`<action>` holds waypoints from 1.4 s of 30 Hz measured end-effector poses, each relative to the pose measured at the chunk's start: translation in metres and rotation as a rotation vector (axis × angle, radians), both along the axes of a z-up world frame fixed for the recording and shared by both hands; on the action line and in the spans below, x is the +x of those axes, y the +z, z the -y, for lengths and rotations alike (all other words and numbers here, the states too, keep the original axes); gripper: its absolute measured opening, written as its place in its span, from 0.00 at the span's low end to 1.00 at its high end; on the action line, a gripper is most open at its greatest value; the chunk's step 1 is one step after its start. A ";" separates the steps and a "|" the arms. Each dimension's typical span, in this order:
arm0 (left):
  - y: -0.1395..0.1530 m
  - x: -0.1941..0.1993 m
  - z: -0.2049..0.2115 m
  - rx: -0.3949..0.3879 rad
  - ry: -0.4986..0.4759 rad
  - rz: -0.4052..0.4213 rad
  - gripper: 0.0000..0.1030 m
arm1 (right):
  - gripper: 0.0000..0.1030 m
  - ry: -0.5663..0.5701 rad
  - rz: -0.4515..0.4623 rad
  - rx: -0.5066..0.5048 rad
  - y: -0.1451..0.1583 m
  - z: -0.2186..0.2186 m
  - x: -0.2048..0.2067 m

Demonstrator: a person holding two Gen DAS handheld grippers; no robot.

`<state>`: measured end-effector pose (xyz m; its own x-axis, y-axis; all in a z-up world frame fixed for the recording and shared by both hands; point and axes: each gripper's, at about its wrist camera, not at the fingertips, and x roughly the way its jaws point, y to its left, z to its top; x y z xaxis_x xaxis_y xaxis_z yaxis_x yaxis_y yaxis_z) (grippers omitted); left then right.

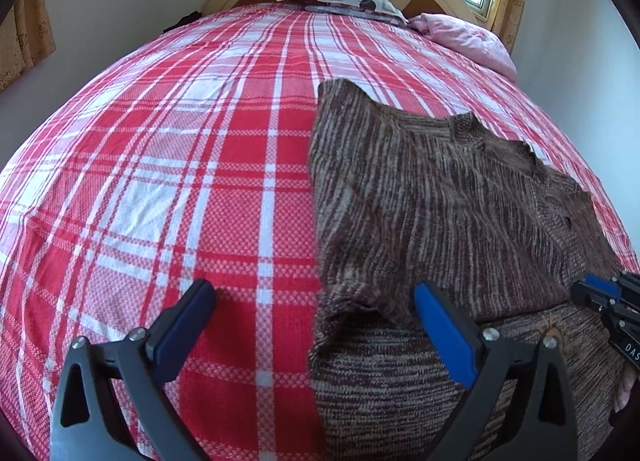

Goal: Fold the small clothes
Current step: 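Grasp the folded sleeve with the right gripper and straighten it, then move both grippers to the ribbed hem of the brown sweater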

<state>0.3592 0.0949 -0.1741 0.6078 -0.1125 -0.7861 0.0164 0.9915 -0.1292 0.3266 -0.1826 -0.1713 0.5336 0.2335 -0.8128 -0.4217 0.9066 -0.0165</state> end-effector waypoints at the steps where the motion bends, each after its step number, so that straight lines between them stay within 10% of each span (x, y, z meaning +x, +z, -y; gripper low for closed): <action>1: 0.000 -0.001 0.001 0.010 0.001 0.001 1.00 | 0.36 -0.009 0.012 -0.016 0.001 0.001 -0.002; 3: 0.000 -0.003 0.001 0.018 0.004 0.003 1.00 | 0.73 -0.029 0.057 -0.046 0.005 0.000 -0.007; 4: 0.000 -0.003 0.001 0.015 0.005 0.004 1.00 | 0.75 -0.020 0.084 -0.033 0.010 0.000 -0.010; 11: -0.001 -0.007 0.001 0.024 0.020 -0.001 1.00 | 0.75 0.169 0.084 0.127 0.022 -0.032 -0.012; 15: -0.001 -0.013 0.000 0.022 0.023 -0.003 1.00 | 0.75 0.076 -0.046 0.057 -0.012 -0.023 0.012; 42: 0.018 -0.143 0.000 0.041 0.034 0.047 1.00 | 0.75 -0.056 0.032 -0.010 -0.004 0.082 -0.126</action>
